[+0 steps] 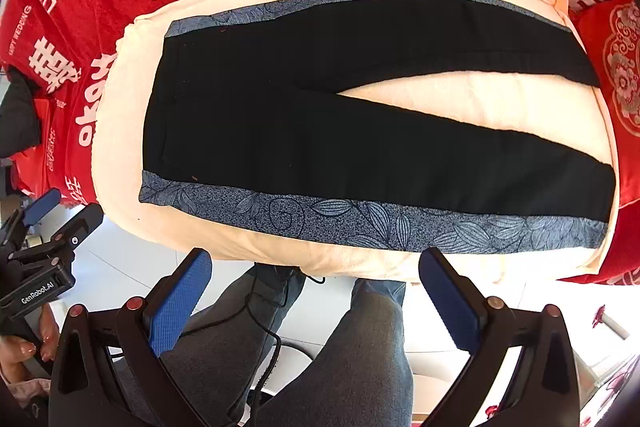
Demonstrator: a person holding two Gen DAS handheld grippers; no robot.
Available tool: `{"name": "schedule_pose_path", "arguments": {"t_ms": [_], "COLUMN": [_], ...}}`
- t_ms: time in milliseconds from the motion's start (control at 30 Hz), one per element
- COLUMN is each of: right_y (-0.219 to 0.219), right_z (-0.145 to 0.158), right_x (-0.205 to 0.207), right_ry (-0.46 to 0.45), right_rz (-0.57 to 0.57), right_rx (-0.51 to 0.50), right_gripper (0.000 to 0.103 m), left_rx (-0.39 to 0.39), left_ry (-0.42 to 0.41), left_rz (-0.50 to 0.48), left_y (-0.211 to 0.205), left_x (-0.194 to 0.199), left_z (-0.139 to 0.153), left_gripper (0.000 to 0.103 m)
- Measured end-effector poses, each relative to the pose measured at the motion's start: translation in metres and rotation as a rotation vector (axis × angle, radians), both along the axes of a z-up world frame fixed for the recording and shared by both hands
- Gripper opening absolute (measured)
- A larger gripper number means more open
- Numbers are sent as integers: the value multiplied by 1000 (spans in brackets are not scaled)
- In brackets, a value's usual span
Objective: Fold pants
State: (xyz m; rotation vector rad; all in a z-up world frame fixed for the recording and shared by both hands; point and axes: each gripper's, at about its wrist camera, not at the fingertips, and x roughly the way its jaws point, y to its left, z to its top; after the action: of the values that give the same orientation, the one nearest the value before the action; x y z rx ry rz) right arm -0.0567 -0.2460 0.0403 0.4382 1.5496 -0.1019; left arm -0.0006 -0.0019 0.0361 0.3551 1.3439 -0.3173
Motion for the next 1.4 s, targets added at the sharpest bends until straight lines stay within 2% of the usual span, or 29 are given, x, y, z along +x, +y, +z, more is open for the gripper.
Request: {"name": "schedule_pose_path", "arguments": {"t_ms": [433,600,800,933,1067,1200,1333,1400], "right_y": [-11,-15,-29,-30,-18,6,48,69], "right_z": [3,4,-10,-24,-35,-60,-118,-145], "right_x": [3,-3,-26,-36,-39,-33,-21,-14], "right_ry": [-29,-46,-47,-25,-32,-52,-41,-37], "right_rz": [17,43,28,14,-18,-109,-216,-256], "right_rx": [19,46,137,174,253,386,652,736], "right_gripper": [103,103,103,103,103,103,103,102], "left_rx": [4,10,-3,-4,-17,-81,-171,-221], "left_ry": [-31,-36,24,79,110,151,143,154], "left_rz": [76,134,259,306,309,311,345,362], "left_y": [3,8,23,32,42,65,94,111], "left_x": [-4,-14,-35,-47,-46,-30,-15,-9], "left_z": [6,5,-16,-36,-55,-90,-113,-127], "left_gripper": [103,103,103,103,103,103,103,103]}}
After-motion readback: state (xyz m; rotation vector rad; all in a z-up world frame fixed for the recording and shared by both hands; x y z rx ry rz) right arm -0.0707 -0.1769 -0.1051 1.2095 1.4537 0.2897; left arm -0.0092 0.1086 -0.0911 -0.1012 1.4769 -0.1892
